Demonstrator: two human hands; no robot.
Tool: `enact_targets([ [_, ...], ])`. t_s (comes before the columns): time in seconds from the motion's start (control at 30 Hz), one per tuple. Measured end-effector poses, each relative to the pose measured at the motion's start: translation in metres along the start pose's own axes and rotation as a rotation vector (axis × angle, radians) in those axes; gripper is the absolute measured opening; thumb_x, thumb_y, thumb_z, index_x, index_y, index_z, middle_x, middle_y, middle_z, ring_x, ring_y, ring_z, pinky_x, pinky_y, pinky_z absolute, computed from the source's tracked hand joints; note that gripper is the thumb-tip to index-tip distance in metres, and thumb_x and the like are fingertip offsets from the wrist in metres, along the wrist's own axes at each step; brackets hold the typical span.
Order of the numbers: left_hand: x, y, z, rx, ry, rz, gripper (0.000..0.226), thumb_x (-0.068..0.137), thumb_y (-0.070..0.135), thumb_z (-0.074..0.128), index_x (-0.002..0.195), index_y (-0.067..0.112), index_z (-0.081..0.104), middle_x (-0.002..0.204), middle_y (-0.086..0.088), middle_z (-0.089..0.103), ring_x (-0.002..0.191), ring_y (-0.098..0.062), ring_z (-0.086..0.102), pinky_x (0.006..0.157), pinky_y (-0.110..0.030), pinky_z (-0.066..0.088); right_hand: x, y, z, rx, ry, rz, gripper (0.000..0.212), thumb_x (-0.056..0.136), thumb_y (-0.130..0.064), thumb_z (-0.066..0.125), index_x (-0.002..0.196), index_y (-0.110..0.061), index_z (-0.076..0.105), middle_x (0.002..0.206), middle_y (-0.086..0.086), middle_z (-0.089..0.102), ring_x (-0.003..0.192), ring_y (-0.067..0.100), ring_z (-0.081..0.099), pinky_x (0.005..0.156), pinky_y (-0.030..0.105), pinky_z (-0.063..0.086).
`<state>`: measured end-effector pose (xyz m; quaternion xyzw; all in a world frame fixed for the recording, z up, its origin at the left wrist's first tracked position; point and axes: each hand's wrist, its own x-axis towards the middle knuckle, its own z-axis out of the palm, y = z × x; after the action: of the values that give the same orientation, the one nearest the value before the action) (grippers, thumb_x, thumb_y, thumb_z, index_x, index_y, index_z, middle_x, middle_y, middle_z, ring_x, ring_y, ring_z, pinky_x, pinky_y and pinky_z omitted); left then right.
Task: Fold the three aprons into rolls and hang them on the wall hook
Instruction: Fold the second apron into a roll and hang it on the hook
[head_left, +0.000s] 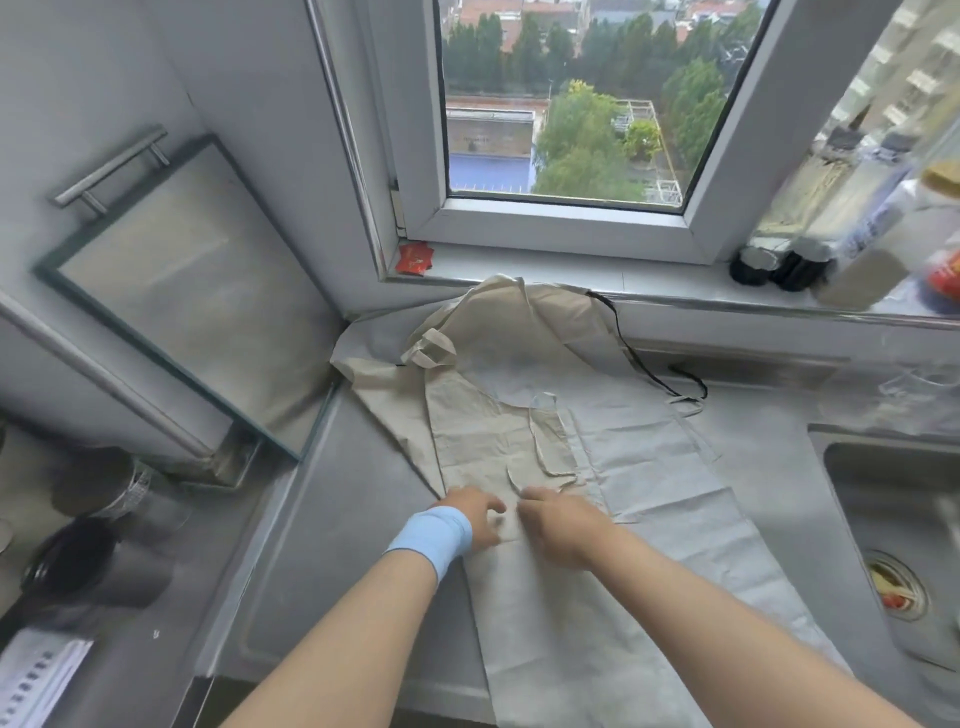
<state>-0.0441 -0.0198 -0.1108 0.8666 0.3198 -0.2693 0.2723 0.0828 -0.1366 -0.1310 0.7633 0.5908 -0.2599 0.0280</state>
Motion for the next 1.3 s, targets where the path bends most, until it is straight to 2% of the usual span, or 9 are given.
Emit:
enact_targets([
  [0.1, -0.004, 0.005, 0.016, 0.152, -0.010, -0.009, 0.046, 0.090, 0.039, 0.055, 0.134, 0.027, 0.049, 0.149, -0.005, 0.030, 0.139, -0.027, 0.027, 0.110, -0.038, 0.031, -0.020, -0.002, 0.003, 0.166, 0.082, 0.100, 0.053, 0.091, -0.010, 0.043, 0.143, -0.022, 0.045, 0.158, -0.001, 0.028, 0.138, 0.025, 0.039, 0.107, 0.032, 0.034],
  [0.23, -0.020, 0.025, 0.041, 0.151, 0.230, 0.024, 0.046, 0.094, 0.041, 0.048, 0.137, 0.025, 0.044, 0.148, -0.001, 0.031, 0.136, -0.023, 0.029, 0.108, -0.039, 0.033, -0.068, 0.021, 0.001, 0.242, 0.256, 0.283, 0.050, 0.089, -0.010, 0.043, 0.135, -0.028, 0.052, 0.151, -0.003, 0.038, 0.135, 0.021, 0.040, 0.108, 0.036, 0.035],
  [0.43, -0.021, 0.059, 0.085, 0.247, 0.022, -0.091, 0.104, 0.075, 0.074, 0.049, 0.154, 0.026, 0.002, 0.161, -0.005, -0.013, 0.147, -0.034, -0.011, 0.117, -0.050, 0.006, -0.135, 0.063, 0.016, 0.196, 0.009, 0.447, 0.052, 0.094, -0.036, 0.048, 0.146, -0.035, 0.038, 0.156, 0.000, 0.027, 0.143, 0.021, 0.026, 0.113, 0.041, 0.030],
  [0.67, 0.005, 0.059, 0.072, 0.417, 0.083, -0.173, 0.104, 0.079, 0.070, 0.049, 0.153, 0.027, -0.010, 0.159, -0.008, -0.023, 0.146, -0.032, -0.021, 0.116, -0.055, -0.004, -0.134, 0.078, 0.050, 0.249, -0.098, 0.387, 0.072, 0.091, -0.044, 0.051, 0.153, -0.041, 0.015, 0.163, -0.001, -0.012, 0.150, 0.020, -0.009, 0.117, 0.057, 0.014],
  [0.77, -0.004, 0.075, 0.075, 0.384, 0.191, -0.141, 0.104, 0.074, 0.062, 0.061, 0.153, 0.024, 0.005, 0.161, -0.008, -0.011, 0.148, -0.030, -0.010, 0.117, -0.051, 0.006, -0.137, 0.094, 0.049, 0.350, 0.097, 0.378, 0.062, 0.090, -0.031, 0.054, 0.148, -0.037, 0.032, 0.163, 0.004, 0.009, 0.149, 0.021, 0.009, 0.117, 0.050, 0.022],
  [0.93, -0.030, 0.121, 0.113, 0.196, 0.359, 0.055, 0.058, 0.083, 0.042, 0.061, 0.136, 0.032, 0.040, 0.145, 0.001, 0.030, 0.133, -0.022, 0.029, 0.103, -0.037, 0.035, -0.173, 0.136, 0.055, 0.263, 0.214, 0.603, 0.047, 0.093, -0.020, 0.048, 0.139, -0.027, 0.043, 0.151, 0.007, 0.027, 0.140, 0.026, 0.023, 0.105, 0.045, 0.032],
  [1.03, -0.038, 0.149, 0.138, 0.183, 0.216, 0.034, 0.071, 0.080, 0.045, 0.062, 0.143, 0.038, 0.029, 0.155, 0.000, 0.016, 0.141, -0.026, 0.018, 0.108, -0.042, 0.031, -0.195, 0.153, 0.065, 0.301, 0.214, 0.736, 0.049, 0.087, -0.033, 0.058, 0.132, -0.022, 0.041, 0.141, 0.007, 0.031, 0.133, 0.028, 0.027, 0.097, 0.047, 0.038],
  [1.17, -0.043, 0.169, 0.159, 0.221, 0.050, -0.089, 0.098, 0.079, 0.050, 0.064, 0.151, 0.038, -0.002, 0.159, 0.004, -0.022, 0.147, -0.030, -0.018, 0.115, -0.060, 0.012, -0.204, 0.159, 0.066, 0.393, 0.188, 0.819, 0.090, 0.071, -0.042, 0.077, 0.141, -0.020, 0.024, 0.133, 0.009, 0.033, 0.122, 0.030, 0.040, 0.089, 0.041, 0.047],
  [1.3, -0.049, 0.174, 0.158, 0.202, 0.084, -0.091, 0.096, 0.075, 0.045, 0.066, 0.150, 0.038, 0.006, 0.160, 0.001, -0.011, 0.148, -0.028, -0.008, 0.114, -0.054, 0.020, -0.210, 0.166, 0.062, 0.365, 0.064, 0.917, 0.087, 0.066, -0.044, 0.077, 0.133, -0.015, 0.030, 0.122, 0.005, 0.055, 0.111, 0.027, 0.057, 0.092, 0.037, 0.046],
])
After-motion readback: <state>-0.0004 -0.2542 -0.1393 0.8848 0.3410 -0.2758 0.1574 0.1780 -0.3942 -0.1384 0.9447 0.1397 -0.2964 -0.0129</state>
